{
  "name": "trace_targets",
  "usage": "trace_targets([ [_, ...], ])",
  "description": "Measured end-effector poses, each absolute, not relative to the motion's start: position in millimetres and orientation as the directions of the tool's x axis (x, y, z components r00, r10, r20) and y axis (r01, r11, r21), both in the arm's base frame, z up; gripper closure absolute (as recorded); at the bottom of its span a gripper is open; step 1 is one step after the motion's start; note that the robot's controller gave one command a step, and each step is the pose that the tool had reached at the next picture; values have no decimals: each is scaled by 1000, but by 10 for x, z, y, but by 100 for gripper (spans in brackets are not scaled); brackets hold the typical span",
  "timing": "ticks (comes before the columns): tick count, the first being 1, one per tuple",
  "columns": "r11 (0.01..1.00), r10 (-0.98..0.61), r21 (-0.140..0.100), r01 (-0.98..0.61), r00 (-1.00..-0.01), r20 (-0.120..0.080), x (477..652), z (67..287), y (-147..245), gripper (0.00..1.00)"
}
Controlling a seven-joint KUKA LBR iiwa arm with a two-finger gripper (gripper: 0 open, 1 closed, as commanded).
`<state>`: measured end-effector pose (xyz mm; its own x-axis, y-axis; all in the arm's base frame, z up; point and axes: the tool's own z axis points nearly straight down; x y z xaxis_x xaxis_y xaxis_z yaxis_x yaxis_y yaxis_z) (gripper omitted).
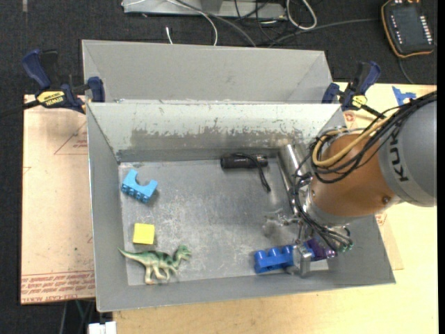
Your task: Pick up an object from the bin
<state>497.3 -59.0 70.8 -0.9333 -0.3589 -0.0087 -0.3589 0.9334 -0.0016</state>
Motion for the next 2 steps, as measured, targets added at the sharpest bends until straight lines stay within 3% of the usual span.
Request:
trace_targets([
  [1,953,-302,-1,-302,-953,-10,4958,768,-556,0],
  [2,869,-495,-3,-495,-869,-14,4824,702,-172,100],
])
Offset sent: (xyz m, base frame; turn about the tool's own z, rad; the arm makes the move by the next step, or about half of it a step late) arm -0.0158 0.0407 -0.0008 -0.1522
